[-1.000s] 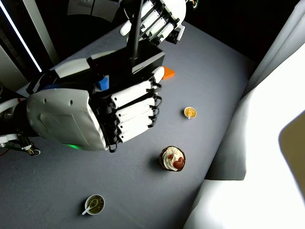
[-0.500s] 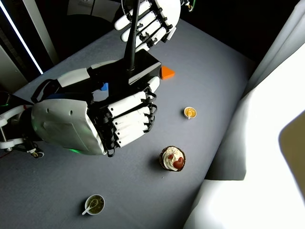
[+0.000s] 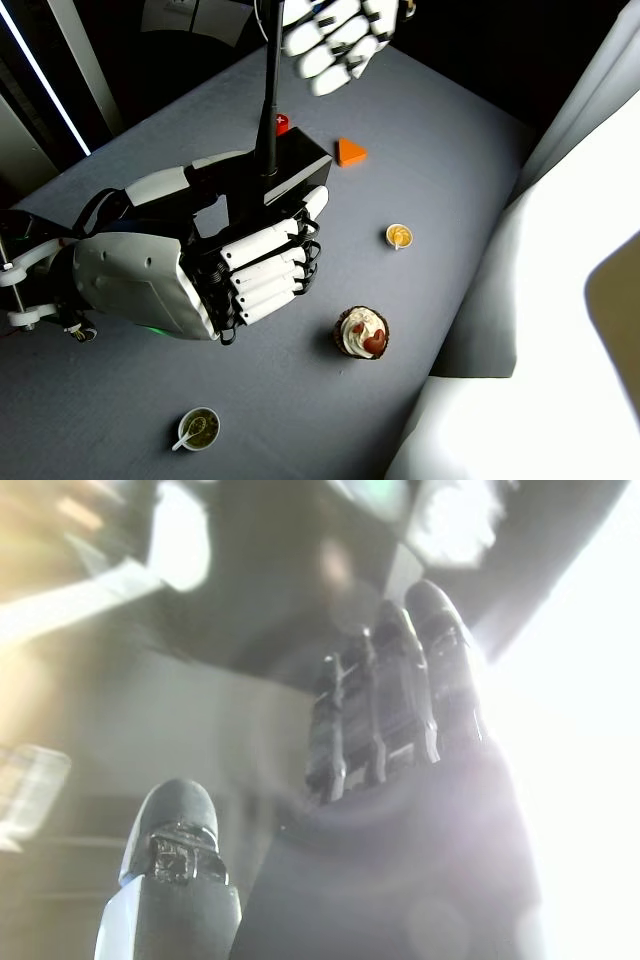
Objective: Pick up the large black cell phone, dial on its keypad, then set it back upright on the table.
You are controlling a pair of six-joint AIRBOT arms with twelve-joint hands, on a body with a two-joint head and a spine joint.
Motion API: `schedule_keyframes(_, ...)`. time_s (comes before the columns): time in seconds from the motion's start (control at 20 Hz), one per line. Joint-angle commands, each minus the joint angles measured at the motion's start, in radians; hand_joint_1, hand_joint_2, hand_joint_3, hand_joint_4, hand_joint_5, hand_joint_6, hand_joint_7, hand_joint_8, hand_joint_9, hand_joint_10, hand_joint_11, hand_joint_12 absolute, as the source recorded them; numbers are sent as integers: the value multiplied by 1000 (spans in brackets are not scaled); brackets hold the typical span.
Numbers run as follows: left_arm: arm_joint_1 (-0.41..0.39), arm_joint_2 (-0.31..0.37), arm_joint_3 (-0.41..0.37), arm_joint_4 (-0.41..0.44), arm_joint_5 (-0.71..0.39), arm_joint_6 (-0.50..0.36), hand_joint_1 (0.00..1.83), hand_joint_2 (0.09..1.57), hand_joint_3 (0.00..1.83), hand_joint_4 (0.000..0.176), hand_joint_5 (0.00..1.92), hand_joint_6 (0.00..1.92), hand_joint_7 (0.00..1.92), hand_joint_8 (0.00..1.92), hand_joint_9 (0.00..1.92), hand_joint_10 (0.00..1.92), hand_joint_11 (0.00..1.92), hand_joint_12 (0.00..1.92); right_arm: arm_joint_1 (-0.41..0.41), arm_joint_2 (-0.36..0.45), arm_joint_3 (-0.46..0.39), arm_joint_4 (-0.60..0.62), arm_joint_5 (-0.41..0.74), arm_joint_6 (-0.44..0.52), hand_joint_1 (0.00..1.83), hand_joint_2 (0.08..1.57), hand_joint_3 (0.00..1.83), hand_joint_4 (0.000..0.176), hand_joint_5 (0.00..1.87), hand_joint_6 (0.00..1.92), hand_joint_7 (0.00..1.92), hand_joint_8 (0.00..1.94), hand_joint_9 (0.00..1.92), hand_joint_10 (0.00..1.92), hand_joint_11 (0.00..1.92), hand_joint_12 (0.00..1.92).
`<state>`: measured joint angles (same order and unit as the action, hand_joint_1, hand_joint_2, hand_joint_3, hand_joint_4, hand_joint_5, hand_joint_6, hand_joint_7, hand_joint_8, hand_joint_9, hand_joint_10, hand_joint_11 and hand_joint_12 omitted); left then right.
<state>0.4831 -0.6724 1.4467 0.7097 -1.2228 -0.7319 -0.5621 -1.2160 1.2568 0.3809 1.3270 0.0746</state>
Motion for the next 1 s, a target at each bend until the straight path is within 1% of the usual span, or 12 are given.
schedule_keyframes(0.0,-8,5,2,-81,-26,-21,0,1199,1,11,231,6,276,5,255,7,0,550,1,7,8,-7,142,28,1489,1104,2,0,974,810,892,1071,947,1083,849,1546)
schedule_keyframes(0.2,22,5,12,-187,64,-36,0,1193,0,25,263,11,305,8,266,6,0,603,-25,-2,14,-8,161,36,1492,1091,0,0,981,817,922,1008,1000,1007,874,1506)
schedule_keyframes(0.35,31,4,13,-191,112,-61,0,1194,0,18,280,5,349,9,309,11,0,649,-42,-7,16,-7,175,39,1489,1108,0,0,937,854,896,1058,960,1075,847,1564)
schedule_keyframes(0.4,28,4,13,-191,112,-61,0,1191,0,21,277,3,343,4,307,9,0,654,-46,-10,18,-7,183,39,1489,1109,0,0,939,852,895,1065,955,1078,842,1566)
schedule_keyframes(0.55,28,0,13,-192,118,-65,0,1196,0,12,281,2,349,4,306,4,0,657,-55,-16,23,-7,198,44,1490,1105,0,0,960,825,904,1042,964,1075,839,1566)
schedule_keyframes(0.6,30,0,14,-192,119,-66,0,1198,1,11,270,0,327,0,291,0,0,640,-57,-20,27,-7,201,44,1489,1106,0,0,987,766,888,1072,939,1111,844,1568)
schedule_keyframes(0.65,30,0,14,-192,119,-66,0,1201,1,8,291,6,338,4,298,3,0,671,-60,-22,30,-7,205,44,1480,1166,5,0,825,1018,746,1229,829,1238,731,1642)
schedule_keyframes(0.7,30,0,13,-192,121,-67,0,1204,1,6,289,3,323,2,285,1,0,656,-64,-26,35,-7,211,44,1486,1131,0,0,924,877,815,1159,913,1142,815,1602)
schedule_keyframes(0.75,31,0,7,-190,160,-94,0,1205,1,7,294,5,321,2,284,1,0,650,-69,-29,38,-7,214,45,1488,1109,0,0,974,803,843,1114,957,1079,871,1543)
schedule_keyframes(0.8,35,0,5,-190,188,-122,0,1204,1,7,296,6,322,2,284,1,0,647,-72,-32,41,-7,216,46,1489,1104,0,0,981,796,848,1101,965,1065,891,1518)
schedule_keyframes(0.85,35,-1,7,-183,190,-123,0,1202,0,10,295,4,334,7,300,8,0,648,-77,-34,43,-7,218,46,1480,1157,4,0,838,1020,727,1229,854,1190,778,1589)
schedule_keyframes(0.95,29,-1,9,-144,206,-139,0,1200,0,15,310,6,346,8,313,9,0,674,-86,-38,47,-8,221,47,1477,1182,0,0,773,1120,687,1275,820,1234,733,1635)
